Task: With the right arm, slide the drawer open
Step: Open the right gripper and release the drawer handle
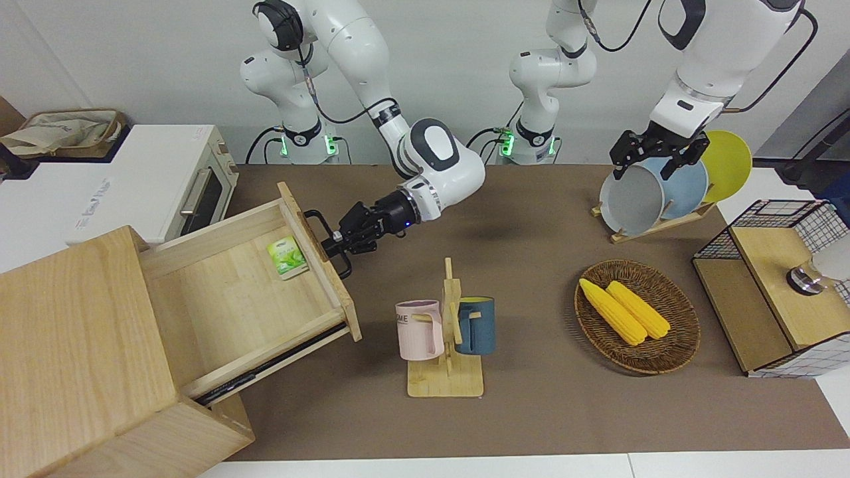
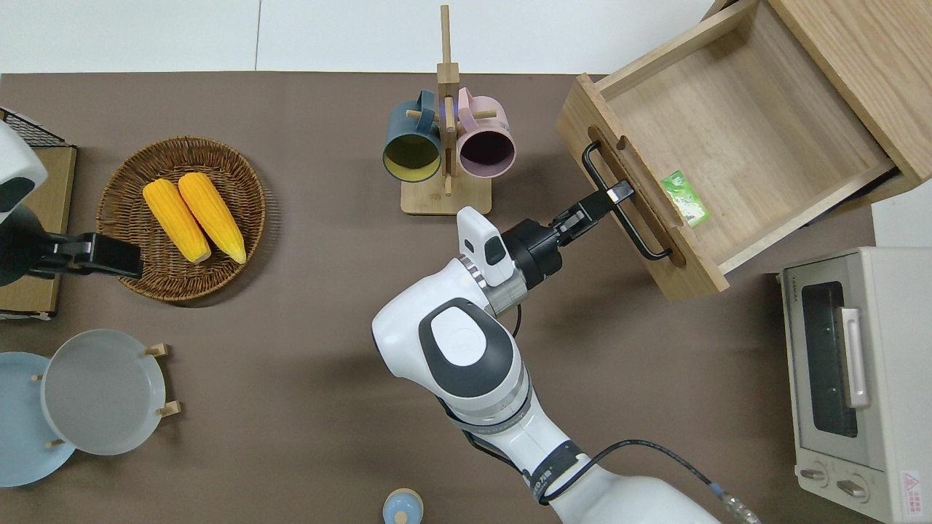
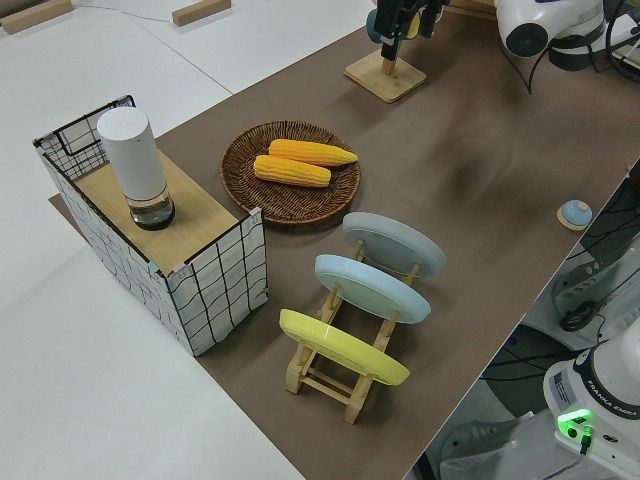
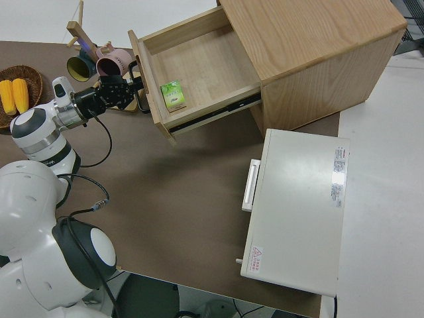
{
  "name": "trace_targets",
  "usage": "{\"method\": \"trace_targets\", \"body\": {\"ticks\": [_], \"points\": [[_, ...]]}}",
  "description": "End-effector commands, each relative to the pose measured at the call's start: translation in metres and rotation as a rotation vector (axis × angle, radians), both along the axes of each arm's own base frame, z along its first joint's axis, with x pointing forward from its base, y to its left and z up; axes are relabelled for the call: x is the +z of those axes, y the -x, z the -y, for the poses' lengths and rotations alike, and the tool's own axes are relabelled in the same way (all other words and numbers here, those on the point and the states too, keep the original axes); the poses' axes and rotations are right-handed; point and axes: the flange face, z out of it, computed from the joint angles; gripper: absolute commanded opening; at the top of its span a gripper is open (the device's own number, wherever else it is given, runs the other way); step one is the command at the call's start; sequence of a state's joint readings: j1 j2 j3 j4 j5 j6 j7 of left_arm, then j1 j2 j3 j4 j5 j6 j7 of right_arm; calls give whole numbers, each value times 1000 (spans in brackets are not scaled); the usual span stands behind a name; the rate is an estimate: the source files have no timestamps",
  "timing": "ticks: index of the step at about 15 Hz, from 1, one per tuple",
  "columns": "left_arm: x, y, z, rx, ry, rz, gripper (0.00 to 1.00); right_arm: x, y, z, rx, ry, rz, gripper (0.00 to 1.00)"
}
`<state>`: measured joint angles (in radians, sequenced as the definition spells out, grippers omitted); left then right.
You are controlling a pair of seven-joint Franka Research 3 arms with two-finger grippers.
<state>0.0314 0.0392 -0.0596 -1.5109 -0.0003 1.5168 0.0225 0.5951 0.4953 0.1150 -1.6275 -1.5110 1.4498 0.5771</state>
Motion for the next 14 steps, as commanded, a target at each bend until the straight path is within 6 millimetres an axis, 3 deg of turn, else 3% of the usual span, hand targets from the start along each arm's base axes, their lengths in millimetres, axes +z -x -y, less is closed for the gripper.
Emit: {"method": "trace_targets", "body": {"ticks": [1, 9, 14], "points": [[4, -2, -1, -12, -16, -5, 993, 2, -3, -9, 11, -22, -13, 980], [4, -2, -1, -12, -16, -5, 993, 3, -2, -10, 10, -28, -6, 983], [4, -2, -1, -12, -16, -5, 993, 3, 12, -31, 15, -73, -33, 983]]}}
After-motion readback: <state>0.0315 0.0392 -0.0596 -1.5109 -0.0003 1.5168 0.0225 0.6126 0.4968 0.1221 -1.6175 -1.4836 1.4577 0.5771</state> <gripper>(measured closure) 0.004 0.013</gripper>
